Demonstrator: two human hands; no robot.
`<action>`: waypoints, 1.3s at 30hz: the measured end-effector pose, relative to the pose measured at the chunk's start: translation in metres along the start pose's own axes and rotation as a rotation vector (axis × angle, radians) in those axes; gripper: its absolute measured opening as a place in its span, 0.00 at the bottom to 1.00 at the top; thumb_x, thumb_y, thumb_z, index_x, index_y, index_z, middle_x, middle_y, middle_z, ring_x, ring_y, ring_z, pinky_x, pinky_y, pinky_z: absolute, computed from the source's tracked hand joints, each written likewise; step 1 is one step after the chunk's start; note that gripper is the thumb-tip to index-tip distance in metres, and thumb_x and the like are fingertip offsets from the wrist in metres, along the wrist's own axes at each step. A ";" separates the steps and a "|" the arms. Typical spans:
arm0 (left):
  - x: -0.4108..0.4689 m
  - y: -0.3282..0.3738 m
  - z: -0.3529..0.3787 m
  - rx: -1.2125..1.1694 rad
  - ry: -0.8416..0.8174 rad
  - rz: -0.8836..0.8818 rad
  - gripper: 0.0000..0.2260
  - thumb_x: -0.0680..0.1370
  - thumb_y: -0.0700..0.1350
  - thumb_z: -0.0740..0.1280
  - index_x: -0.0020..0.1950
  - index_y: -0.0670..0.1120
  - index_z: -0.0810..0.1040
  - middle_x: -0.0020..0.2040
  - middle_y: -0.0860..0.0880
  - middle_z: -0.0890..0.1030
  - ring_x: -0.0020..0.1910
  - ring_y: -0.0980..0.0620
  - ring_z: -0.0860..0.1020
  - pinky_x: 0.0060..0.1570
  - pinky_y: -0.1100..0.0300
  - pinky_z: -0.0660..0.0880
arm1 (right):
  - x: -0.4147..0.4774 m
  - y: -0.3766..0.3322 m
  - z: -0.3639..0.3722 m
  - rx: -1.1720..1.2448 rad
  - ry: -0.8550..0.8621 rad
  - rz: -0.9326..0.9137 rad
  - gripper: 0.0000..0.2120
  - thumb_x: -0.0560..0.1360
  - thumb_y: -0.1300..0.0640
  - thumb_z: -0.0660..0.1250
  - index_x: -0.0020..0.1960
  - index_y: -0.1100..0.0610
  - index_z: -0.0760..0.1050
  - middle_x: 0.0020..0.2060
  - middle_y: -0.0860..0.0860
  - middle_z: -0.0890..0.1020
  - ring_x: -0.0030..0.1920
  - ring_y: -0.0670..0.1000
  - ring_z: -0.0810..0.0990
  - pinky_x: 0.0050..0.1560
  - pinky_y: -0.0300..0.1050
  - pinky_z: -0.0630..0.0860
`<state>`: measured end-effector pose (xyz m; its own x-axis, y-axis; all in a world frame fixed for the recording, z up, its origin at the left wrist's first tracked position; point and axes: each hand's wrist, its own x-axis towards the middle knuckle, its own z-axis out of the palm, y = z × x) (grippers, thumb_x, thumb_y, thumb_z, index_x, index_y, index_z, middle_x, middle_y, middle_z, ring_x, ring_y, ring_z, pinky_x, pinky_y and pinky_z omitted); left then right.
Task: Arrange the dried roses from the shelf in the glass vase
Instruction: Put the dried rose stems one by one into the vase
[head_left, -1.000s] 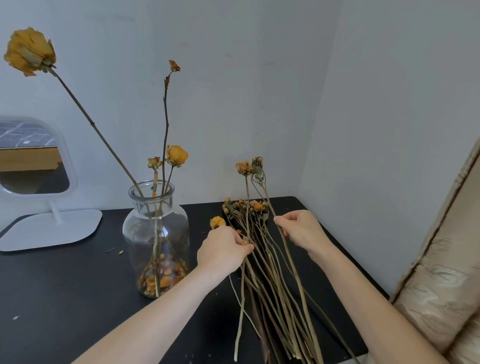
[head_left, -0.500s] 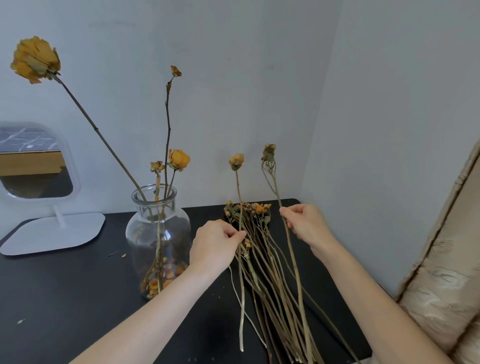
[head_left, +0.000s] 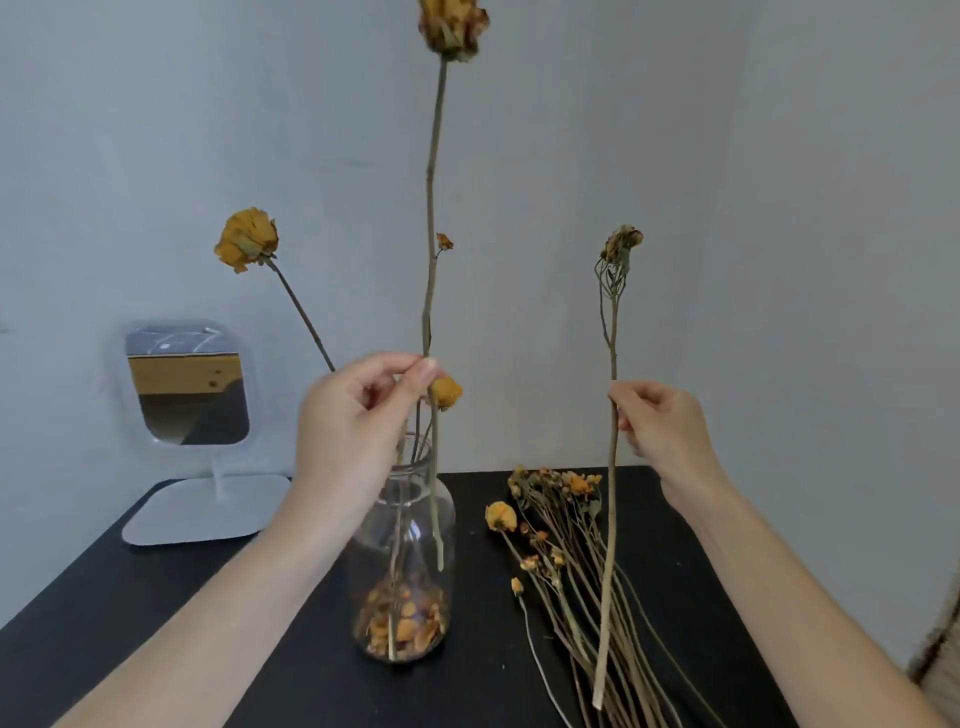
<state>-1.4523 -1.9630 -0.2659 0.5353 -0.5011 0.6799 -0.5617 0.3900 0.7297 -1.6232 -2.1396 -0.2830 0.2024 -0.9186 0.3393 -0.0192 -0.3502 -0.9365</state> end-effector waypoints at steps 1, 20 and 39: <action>0.010 0.002 -0.009 0.002 0.041 0.006 0.07 0.73 0.52 0.67 0.37 0.61 0.81 0.30 0.51 0.78 0.28 0.58 0.72 0.29 0.73 0.68 | 0.002 -0.005 0.005 0.011 -0.004 -0.017 0.05 0.76 0.57 0.64 0.45 0.57 0.78 0.28 0.47 0.73 0.21 0.38 0.71 0.23 0.29 0.66; 0.042 -0.035 -0.036 -0.010 0.210 -0.140 0.04 0.75 0.49 0.67 0.44 0.57 0.81 0.37 0.55 0.80 0.37 0.62 0.73 0.48 0.54 0.73 | -0.001 -0.033 0.065 0.043 -0.085 -0.096 0.08 0.76 0.55 0.64 0.39 0.54 0.75 0.27 0.47 0.73 0.20 0.37 0.69 0.25 0.30 0.64; 0.003 -0.085 -0.021 0.115 0.099 -0.228 0.06 0.72 0.50 0.69 0.43 0.54 0.73 0.33 0.51 0.70 0.33 0.57 0.70 0.33 0.73 0.70 | -0.003 -0.034 0.073 0.048 -0.081 -0.104 0.09 0.76 0.55 0.64 0.39 0.55 0.76 0.26 0.47 0.73 0.20 0.38 0.69 0.23 0.29 0.65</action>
<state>-1.3900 -1.9818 -0.3246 0.7120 -0.4858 0.5071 -0.4844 0.1831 0.8555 -1.5516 -2.1115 -0.2589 0.2794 -0.8595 0.4280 0.0525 -0.4314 -0.9006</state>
